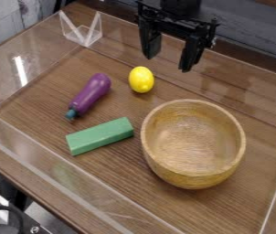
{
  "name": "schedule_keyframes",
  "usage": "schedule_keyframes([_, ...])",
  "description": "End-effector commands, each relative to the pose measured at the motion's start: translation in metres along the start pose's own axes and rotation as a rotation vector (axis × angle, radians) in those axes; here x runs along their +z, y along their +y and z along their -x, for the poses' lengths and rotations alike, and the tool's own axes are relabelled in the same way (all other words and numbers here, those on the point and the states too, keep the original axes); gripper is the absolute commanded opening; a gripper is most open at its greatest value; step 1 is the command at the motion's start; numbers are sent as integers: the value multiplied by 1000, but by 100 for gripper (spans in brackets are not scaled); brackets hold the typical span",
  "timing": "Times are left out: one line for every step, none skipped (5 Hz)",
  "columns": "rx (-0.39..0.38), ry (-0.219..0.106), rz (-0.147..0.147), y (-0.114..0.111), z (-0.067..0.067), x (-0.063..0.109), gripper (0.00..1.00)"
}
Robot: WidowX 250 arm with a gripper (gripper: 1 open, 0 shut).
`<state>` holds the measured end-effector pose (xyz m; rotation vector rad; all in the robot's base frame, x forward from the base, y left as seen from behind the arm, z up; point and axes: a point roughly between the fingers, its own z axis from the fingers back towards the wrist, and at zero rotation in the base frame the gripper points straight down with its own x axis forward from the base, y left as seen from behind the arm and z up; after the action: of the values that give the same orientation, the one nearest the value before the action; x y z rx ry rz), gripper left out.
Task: Put the purple eggplant in the brown bowl
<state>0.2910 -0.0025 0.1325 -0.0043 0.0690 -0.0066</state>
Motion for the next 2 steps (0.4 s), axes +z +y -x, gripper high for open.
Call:
schedule_keyframes([1,25,2,2,1,-8,100])
schedule_keyframes([26,43,1,22,14,-14,100])
